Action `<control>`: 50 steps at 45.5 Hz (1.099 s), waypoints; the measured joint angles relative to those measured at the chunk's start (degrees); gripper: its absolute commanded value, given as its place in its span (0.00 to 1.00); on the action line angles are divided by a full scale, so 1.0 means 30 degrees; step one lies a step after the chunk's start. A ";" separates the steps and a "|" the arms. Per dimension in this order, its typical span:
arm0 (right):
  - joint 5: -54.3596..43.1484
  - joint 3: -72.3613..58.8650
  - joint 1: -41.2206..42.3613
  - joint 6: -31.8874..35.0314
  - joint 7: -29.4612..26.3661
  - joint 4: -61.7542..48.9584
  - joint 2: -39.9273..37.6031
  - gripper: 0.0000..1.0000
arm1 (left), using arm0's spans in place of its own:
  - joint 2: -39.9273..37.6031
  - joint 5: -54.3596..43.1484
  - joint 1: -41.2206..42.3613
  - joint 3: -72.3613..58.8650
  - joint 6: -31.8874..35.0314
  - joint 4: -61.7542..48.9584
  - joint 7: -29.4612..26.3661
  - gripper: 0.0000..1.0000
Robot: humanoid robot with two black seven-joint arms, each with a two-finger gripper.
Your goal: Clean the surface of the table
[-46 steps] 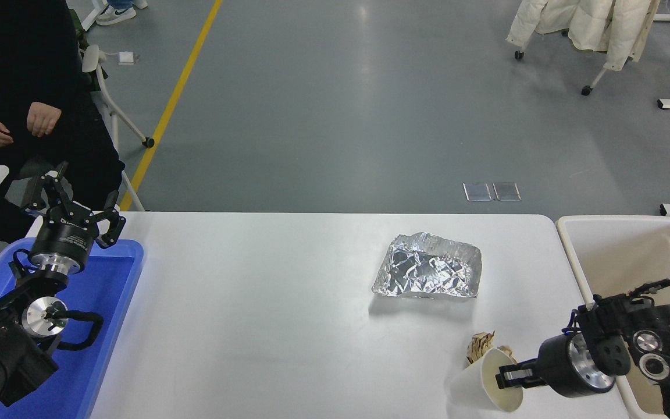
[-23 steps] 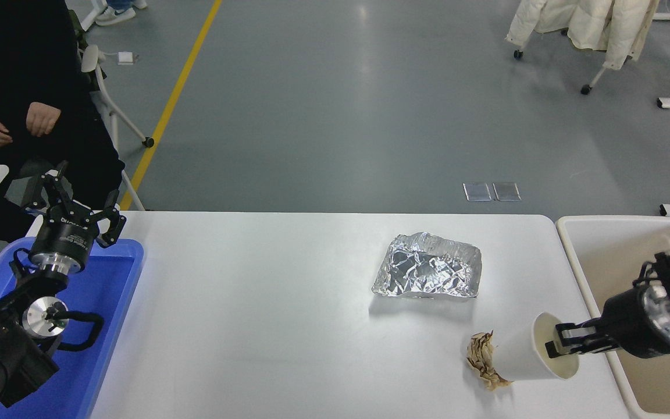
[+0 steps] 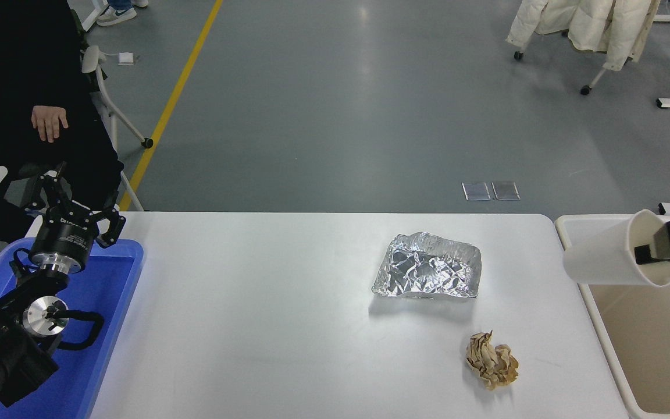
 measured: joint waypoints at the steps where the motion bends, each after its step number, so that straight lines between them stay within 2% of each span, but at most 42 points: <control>1: -0.0035 -0.0030 0.0055 0.0010 0.0001 -0.0224 -0.0007 0.00 | 0.0000 0.0003 0.0006 0.0000 0.0000 0.0001 0.0001 1.00; 20: -0.0155 -0.1326 -0.0417 -0.0309 0.0069 -0.6735 0.1984 0.00 | -0.0001 -0.0002 0.0020 0.0000 0.0000 0.0014 0.0000 1.00; 30: 0.0683 -0.1668 -0.2407 -0.3665 0.0206 -1.0045 0.4011 0.00 | 0.0000 0.0003 0.0020 0.0000 0.0000 0.0011 0.0001 1.00; 38: 0.1547 -0.1691 -0.4561 -0.7223 0.0419 -1.2180 0.5834 0.00 | 0.0001 0.0003 0.0023 0.0000 0.0000 0.0006 0.0001 1.00; 50: 0.2041 -0.1624 -0.8105 -1.2536 0.1659 -1.5101 0.8955 0.00 | 0.0000 0.0003 0.0025 0.0000 0.0000 0.0008 0.0000 1.00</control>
